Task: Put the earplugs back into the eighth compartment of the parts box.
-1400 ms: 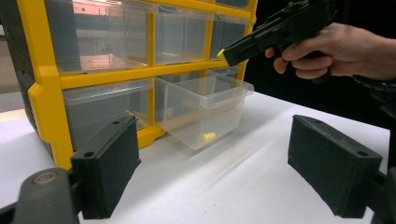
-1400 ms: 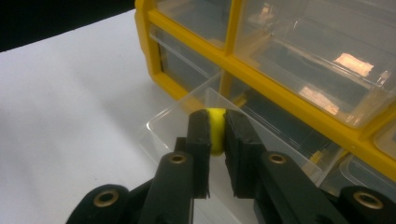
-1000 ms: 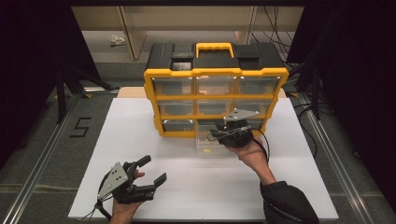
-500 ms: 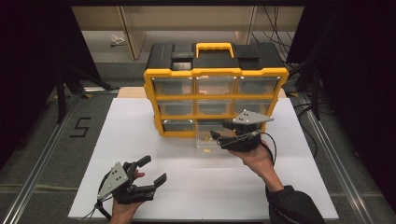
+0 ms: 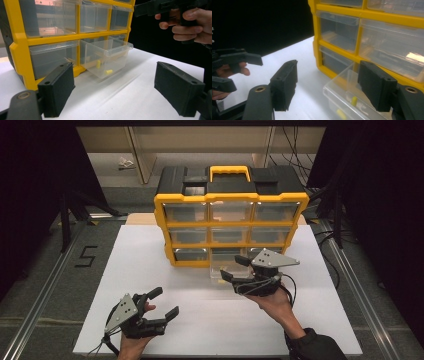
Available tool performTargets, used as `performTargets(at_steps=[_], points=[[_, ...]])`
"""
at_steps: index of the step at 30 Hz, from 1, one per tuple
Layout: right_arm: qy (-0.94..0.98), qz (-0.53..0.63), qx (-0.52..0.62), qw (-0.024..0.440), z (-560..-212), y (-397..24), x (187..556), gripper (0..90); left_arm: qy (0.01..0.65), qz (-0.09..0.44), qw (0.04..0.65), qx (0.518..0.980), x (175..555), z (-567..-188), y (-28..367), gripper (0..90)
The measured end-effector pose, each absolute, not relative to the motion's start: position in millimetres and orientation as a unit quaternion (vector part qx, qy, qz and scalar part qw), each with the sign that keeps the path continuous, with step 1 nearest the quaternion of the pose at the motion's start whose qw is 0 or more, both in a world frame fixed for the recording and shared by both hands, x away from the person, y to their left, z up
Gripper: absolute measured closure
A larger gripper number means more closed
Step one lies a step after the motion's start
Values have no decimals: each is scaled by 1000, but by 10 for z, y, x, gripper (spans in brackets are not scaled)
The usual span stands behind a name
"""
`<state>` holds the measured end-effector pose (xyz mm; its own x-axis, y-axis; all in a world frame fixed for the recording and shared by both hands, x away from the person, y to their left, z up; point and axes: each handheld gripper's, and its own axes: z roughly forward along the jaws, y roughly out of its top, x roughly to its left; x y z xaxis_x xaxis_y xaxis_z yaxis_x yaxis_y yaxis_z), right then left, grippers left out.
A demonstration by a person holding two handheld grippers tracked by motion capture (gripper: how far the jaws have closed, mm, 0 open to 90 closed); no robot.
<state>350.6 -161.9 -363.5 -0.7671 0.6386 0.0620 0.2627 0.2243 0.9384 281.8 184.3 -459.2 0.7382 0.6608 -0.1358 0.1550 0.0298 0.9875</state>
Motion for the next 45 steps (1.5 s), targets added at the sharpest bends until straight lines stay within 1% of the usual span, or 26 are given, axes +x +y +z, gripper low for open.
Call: performTargets(at_steps=[17, 29, 45], points=[[747, 572, 289, 173, -3774, -1700, 3281, 299, 301, 188, 648, 674, 2820, -4594, 1834, 159], [733, 586, 296, 180, -3863, -1848, 3196, 296, 298, 185, 647, 677, 2822, -4596, 1826, 159], [728, 591, 295, 186, -3922, -1899, 3120, 289, 295, 187, 646, 678, 2812, -4593, 1817, 159]])
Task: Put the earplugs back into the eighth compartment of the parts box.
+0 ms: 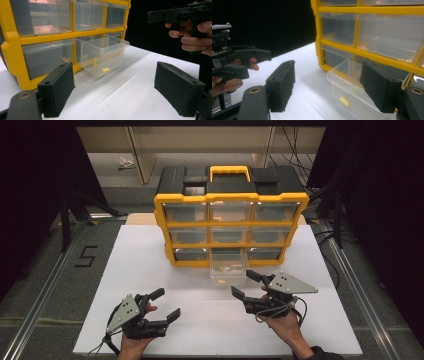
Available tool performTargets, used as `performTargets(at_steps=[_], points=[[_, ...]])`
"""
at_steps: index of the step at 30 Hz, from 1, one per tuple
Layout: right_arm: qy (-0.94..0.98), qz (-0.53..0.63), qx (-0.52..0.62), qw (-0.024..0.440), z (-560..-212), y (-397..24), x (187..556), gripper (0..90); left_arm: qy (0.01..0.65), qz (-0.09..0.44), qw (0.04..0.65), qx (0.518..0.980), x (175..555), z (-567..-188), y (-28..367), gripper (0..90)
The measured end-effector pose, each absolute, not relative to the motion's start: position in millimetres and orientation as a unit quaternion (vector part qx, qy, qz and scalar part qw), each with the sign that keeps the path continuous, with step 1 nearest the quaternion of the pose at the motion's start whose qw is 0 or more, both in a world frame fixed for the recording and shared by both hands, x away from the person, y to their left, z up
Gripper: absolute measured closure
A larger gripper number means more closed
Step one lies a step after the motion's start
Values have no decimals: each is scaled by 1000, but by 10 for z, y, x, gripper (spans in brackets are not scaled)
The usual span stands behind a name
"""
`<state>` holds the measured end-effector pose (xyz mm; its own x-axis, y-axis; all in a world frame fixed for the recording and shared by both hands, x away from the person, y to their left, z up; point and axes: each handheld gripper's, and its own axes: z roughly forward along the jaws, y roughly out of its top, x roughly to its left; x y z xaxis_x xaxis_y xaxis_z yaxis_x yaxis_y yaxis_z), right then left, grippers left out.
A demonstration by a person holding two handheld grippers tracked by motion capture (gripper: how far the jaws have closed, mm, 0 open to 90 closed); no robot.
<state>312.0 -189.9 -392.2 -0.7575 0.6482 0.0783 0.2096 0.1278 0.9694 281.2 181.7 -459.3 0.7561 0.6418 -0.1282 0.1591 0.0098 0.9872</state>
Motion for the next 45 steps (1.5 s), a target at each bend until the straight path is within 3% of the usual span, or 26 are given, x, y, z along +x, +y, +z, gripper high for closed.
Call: performTargets(at_steps=[45], points=[[703, 605, 311, 207, -4191, -2246, 2795, 217, 294, 184, 646, 681, 2809, -4604, 1817, 159]])
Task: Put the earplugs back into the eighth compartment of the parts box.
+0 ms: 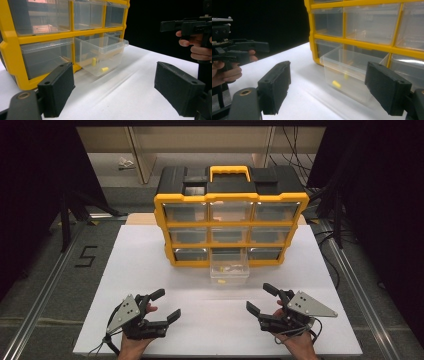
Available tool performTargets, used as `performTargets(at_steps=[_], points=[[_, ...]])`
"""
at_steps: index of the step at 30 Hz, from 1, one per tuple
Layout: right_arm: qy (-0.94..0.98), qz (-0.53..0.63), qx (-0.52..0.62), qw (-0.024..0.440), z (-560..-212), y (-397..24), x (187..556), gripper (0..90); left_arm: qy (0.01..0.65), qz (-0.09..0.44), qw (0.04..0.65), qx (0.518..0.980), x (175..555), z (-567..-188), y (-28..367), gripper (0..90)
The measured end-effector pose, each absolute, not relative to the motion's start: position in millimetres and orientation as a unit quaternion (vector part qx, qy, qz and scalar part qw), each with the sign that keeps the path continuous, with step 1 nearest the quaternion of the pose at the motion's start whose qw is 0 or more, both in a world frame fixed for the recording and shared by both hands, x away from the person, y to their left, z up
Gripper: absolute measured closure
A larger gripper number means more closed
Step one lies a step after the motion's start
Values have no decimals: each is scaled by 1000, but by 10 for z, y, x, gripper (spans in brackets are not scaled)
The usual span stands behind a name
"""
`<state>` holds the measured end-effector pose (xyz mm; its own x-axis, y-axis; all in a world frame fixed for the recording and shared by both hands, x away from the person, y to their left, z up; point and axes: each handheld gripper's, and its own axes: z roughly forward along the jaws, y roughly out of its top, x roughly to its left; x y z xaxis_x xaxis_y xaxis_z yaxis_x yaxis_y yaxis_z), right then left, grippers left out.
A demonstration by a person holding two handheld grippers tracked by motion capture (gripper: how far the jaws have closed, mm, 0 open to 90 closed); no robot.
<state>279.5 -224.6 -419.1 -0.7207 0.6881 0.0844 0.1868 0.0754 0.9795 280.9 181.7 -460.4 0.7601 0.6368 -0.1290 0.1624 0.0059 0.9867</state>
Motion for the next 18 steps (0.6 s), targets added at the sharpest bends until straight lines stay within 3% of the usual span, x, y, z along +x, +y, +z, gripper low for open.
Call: performTargets(at_steps=[18], points=[[701, 600, 323, 211, -4285, -2301, 2679, 216, 293, 183, 646, 681, 2804, -4606, 1820, 159]])
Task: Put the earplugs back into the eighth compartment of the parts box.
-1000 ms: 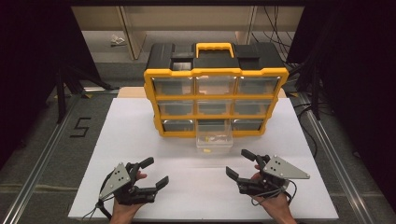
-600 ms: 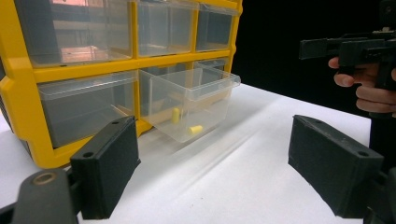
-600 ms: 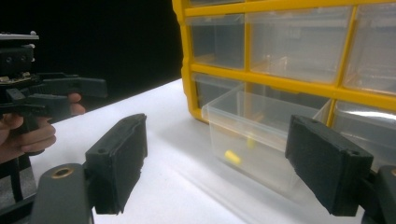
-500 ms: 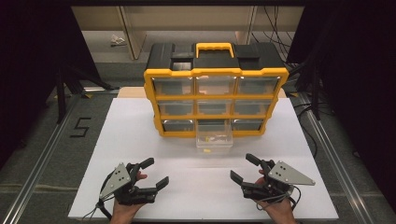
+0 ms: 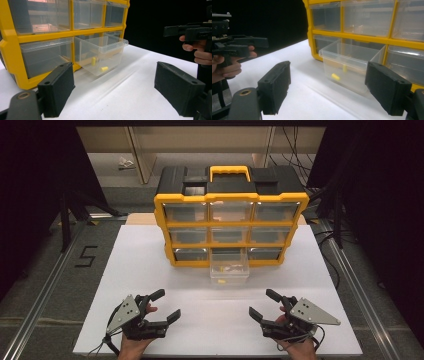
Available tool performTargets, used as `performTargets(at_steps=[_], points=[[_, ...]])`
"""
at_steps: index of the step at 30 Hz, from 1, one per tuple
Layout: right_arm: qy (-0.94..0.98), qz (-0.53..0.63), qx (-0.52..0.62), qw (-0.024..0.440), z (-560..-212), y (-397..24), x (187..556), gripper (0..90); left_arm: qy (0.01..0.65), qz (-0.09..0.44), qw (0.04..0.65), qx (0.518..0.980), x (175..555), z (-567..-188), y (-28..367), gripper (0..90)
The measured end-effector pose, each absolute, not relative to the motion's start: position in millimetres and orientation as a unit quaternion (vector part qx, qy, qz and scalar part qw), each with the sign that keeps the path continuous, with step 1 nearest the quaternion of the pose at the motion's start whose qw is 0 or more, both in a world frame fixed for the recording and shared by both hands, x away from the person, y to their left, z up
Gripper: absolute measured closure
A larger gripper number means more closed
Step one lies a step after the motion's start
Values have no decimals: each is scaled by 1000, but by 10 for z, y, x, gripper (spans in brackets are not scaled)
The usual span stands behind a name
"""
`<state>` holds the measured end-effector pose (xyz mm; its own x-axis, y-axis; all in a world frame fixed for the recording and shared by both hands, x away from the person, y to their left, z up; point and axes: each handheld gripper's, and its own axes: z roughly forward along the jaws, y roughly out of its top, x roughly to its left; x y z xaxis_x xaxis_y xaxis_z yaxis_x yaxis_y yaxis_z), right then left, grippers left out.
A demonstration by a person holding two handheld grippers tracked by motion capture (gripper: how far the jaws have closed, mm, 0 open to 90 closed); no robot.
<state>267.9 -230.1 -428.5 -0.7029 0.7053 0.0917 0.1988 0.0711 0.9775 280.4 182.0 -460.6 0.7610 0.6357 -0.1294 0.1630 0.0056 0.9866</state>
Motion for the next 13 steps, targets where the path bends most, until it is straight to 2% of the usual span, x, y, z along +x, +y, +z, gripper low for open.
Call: performTargets(at_steps=[13], points=[[701, 596, 324, 219, -4322, -2312, 2669, 216, 292, 182, 647, 681, 2803, -4605, 1815, 159]])
